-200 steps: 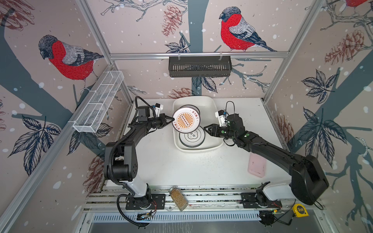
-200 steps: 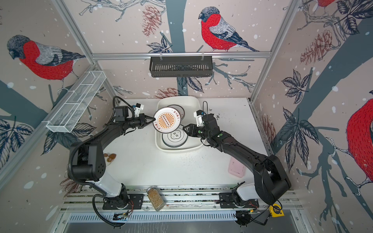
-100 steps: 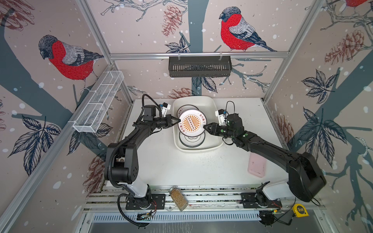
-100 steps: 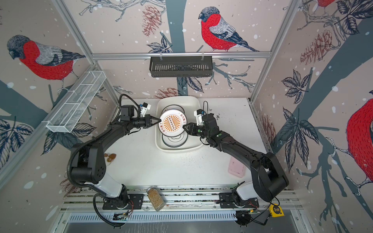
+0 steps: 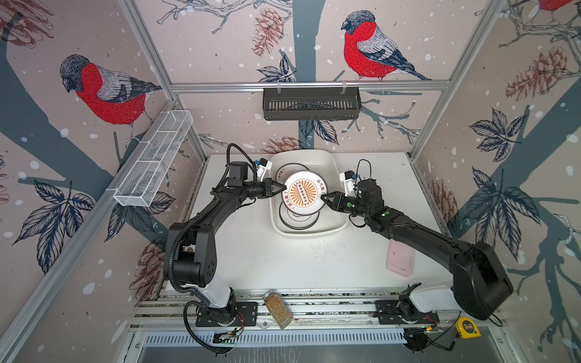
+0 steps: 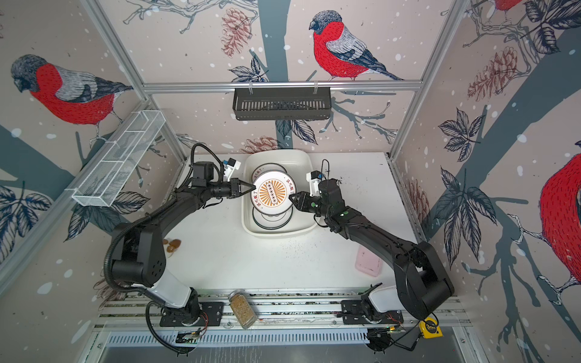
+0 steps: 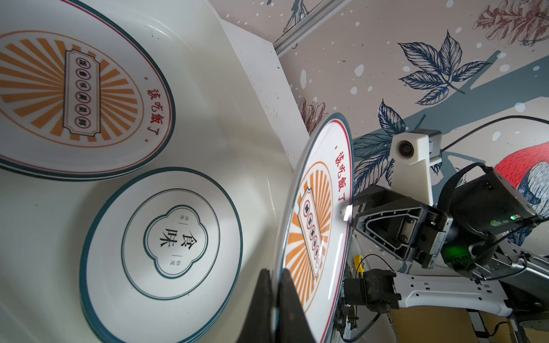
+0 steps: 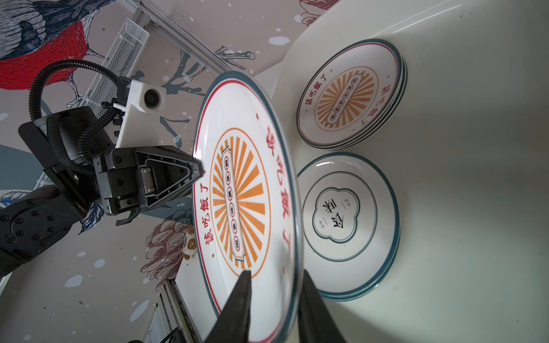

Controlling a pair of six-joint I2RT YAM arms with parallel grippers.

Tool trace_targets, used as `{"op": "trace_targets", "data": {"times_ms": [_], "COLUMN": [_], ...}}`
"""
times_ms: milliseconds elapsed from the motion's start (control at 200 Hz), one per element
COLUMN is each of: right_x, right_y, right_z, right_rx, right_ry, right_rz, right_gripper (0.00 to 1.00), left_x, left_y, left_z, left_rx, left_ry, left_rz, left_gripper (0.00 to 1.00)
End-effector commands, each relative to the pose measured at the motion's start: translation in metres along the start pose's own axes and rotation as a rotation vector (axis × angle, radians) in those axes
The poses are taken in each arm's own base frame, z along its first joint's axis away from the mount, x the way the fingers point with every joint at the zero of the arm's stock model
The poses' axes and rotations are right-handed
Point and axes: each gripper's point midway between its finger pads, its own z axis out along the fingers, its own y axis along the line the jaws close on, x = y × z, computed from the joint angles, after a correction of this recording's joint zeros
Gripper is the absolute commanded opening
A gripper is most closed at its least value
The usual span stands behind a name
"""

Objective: Place the plates into the plastic bin on the countertop
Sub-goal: 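Lift the plate over the tray with the left gripper while the right gripper grasps it, then release the left gripper and lower the plate onto the white plates with the right gripper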

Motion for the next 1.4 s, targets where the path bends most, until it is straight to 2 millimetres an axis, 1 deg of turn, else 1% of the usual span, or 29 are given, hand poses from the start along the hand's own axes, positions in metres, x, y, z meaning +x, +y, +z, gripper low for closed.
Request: {"op": "trace_targets", "data": {"times_ms": [0, 175, 250, 425, 550, 595, 720, 800, 941, 1021, 1116, 1231, 1311, 1391], "right_x": [-0.011, -0.011, -0.011, -0.012, -0.013, -0.013, -0.014, -0.015, -0.019, -0.022, -0.025, -0.027, -0.028, -0.029], "right_y": [0.011, 0.010, 0.009, 0.009, 0.012, 0.011, 0.012, 0.013, 0.012, 0.008, -0.001, -0.012, -0.016, -0.022], "right_z": [-0.003, -0.004, -0.004, -0.007, -0.009, -0.009, -0.010, -0.011, -0.016, -0.021, -0.027, -0.032, -0.033, -0.031], "right_rx": [-0.048, -0.051, -0.052, -0.055, -0.072, -0.074, -0.079, -0.079, -0.069, -0.053, -0.023, 0.006, 0.026, 0.055], "right_ry": [-0.044, -0.045, -0.047, -0.056, -0.060, -0.059, -0.060, -0.063, -0.071, -0.075, -0.076, -0.046, -0.025, -0.001], "right_rz": [-0.007, -0.001, 0.001, 0.004, 0.005, 0.007, 0.005, 0.003, -0.002, -0.003, 0.001, 0.013, 0.012, 0.003], "right_gripper": [0.25, 0.22, 0.16, 0.10, 0.04, 0.04, 0.03, 0.03, 0.03, 0.03, 0.03, 0.03, 0.03, 0.04], "left_x": [0.001, 0.002, 0.002, 0.001, 0.002, 0.002, 0.003, 0.001, -0.004, -0.010, -0.020, -0.034, -0.042, -0.045], "left_y": [-0.015, -0.020, -0.020, -0.022, -0.022, -0.022, -0.021, -0.022, -0.024, -0.023, -0.019, -0.014, -0.016, -0.019], "left_z": [0.000, 0.000, 0.000, -0.001, -0.001, -0.001, -0.001, -0.001, -0.005, -0.009, -0.021, -0.042, -0.060, -0.076], "left_rx": [0.067, 0.073, 0.067, 0.064, 0.065, 0.065, 0.062, 0.062, 0.028, -0.015, -0.105, -0.231, -0.311, -0.387], "left_ry": [0.018, 0.020, 0.017, 0.014, 0.015, 0.015, 0.016, 0.012, -0.003, -0.017, -0.042, -0.077, -0.107, -0.126], "left_rz": [0.035, 0.058, 0.064, 0.072, 0.071, 0.070, 0.068, 0.075, 0.113, 0.149, 0.204, 0.287, 0.352, 0.422], "left_gripper": [0.00, 0.00, 0.00, 0.00, 0.00, 0.00, 0.14, 0.29, 0.44, 0.51, 0.55, 0.57, 0.59, 0.60]}}
